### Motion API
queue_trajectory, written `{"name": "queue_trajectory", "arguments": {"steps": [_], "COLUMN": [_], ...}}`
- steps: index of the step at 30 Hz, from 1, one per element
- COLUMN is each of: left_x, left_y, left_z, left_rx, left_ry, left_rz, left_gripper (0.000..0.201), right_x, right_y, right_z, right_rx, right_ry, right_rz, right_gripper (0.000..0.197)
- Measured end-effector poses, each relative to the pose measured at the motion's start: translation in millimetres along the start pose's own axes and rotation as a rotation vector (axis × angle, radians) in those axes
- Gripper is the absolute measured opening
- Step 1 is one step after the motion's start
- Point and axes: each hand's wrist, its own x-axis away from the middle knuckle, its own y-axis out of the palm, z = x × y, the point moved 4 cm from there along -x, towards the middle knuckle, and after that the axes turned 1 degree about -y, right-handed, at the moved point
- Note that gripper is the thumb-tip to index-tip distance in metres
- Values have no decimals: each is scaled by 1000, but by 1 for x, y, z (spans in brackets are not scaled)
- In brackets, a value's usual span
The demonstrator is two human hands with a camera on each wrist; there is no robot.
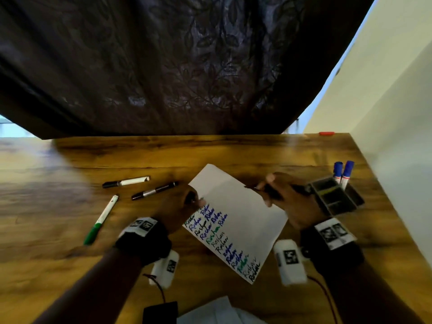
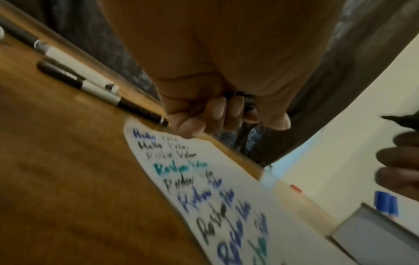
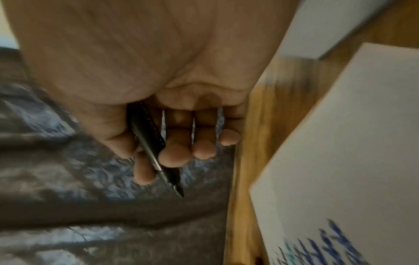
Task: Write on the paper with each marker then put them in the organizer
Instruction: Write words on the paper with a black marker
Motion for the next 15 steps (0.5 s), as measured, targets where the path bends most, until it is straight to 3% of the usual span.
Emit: {"name": "queue_trajectory", "arguments": {"steps": [2,6,11,15], "left_x": [-7,-7,-7,-6], "left_y": [26,51,59,59], "left_z": [-9,-17,-23,-23], "left_rx": [22,-38,-92,-42], "left_ry": [-59,-105,-130,-170], "left_rz": [-53,-152,-103,-77], "left_gripper": [34,58,71,77], "right_x": [3,9,14,19], "right_y": [19,38,29,19], "right_z": [23,68,111,124], "right_rx": [66,189,320,340], "right_ry": [6,111,148,77], "right_rz": [-55,-262,-331,-322], "right_gripper": [16,3,16,19]}}
